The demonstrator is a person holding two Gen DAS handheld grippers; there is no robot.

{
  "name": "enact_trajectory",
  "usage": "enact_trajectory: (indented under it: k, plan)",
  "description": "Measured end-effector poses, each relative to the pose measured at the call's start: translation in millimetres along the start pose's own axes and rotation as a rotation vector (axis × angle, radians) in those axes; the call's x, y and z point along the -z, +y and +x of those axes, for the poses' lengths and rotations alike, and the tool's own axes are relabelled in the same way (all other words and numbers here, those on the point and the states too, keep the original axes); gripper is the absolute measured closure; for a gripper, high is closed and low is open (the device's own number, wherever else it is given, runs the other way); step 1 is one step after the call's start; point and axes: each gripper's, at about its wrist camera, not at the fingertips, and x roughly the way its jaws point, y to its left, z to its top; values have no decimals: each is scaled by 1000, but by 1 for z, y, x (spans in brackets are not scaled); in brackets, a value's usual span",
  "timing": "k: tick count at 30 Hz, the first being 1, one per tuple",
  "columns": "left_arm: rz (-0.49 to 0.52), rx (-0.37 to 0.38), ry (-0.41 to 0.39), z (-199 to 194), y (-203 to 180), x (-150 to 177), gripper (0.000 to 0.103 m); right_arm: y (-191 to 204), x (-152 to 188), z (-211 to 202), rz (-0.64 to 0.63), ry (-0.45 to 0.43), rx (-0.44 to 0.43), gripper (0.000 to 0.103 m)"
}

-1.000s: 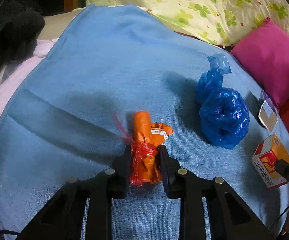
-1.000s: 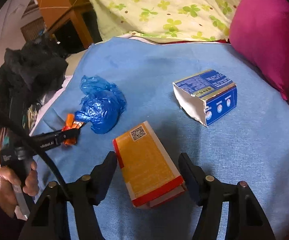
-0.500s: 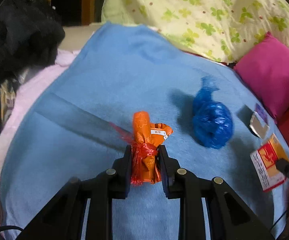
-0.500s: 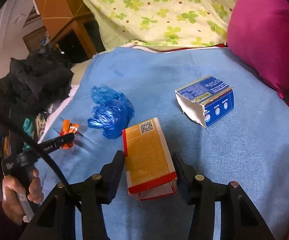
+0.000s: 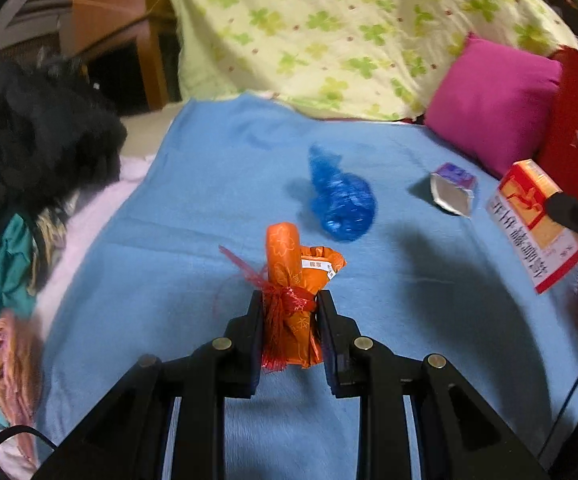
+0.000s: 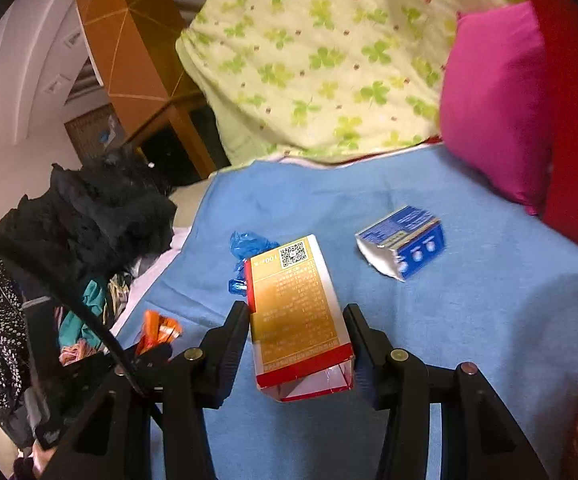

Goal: Collect trash
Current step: 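Lift the orange bag and yellow box and carry them toward the red basket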

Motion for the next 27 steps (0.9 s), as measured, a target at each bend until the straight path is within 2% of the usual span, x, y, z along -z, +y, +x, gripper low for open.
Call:
enact_trajectory:
  k: [6, 16, 27]
  plan:
    - [52, -19, -53, -46, -15, -4, 77, -7, 16, -36, 67, -48, 8, 52]
    - [120, -11, -162, -119, -40, -9, 77, -11, 41, -106, 178, -118, -38, 52]
    - [173, 31, -271, -182, -76, -20, 77, 1, 30, -196, 155, -252, -22, 52]
